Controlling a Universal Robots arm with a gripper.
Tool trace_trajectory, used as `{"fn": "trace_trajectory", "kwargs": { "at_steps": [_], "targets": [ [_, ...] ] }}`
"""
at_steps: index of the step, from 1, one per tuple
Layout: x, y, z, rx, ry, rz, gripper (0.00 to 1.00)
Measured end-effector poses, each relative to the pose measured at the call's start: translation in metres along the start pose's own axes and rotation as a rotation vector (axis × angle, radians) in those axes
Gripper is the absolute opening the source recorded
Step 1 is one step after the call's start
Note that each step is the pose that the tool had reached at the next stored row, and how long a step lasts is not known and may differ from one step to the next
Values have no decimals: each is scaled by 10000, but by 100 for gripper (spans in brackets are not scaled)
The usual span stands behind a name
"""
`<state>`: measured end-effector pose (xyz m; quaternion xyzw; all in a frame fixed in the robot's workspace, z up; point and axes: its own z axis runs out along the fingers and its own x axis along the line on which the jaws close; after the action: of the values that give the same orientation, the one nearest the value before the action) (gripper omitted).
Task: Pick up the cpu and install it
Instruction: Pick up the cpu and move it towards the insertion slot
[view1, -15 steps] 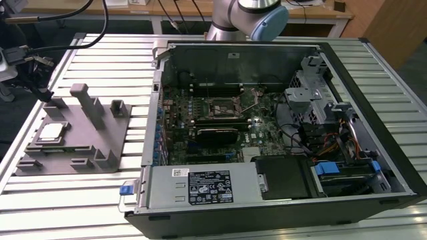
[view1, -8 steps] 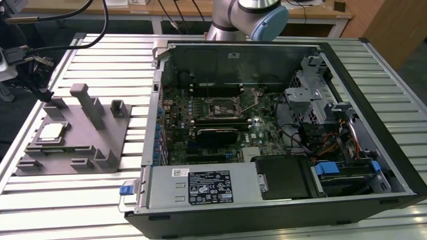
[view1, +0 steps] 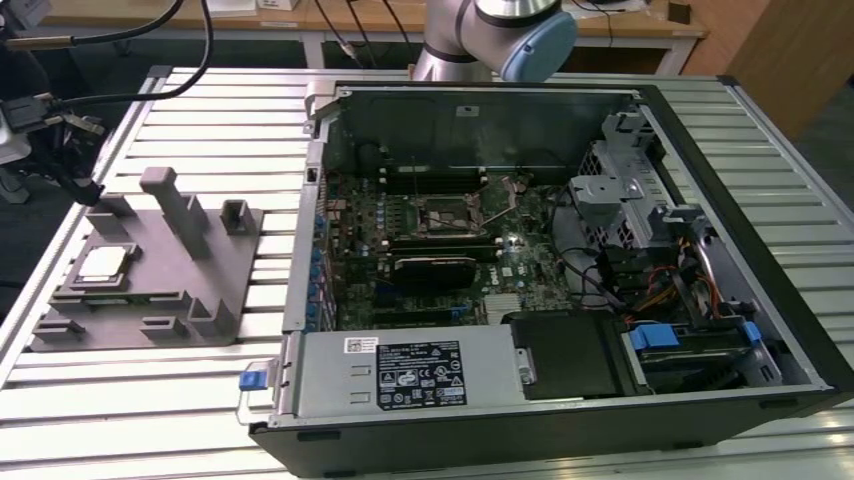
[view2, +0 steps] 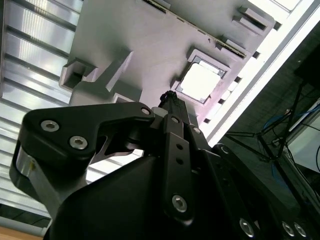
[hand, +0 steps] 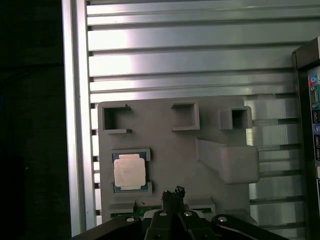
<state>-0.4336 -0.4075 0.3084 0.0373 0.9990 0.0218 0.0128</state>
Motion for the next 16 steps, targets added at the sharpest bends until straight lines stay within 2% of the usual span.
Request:
{"fn": "trace_trajectory", "kwargs": {
  "at_steps": [16],
  "targets": [
    [178, -22, 195, 1, -2, 0, 11]
  ]
}}
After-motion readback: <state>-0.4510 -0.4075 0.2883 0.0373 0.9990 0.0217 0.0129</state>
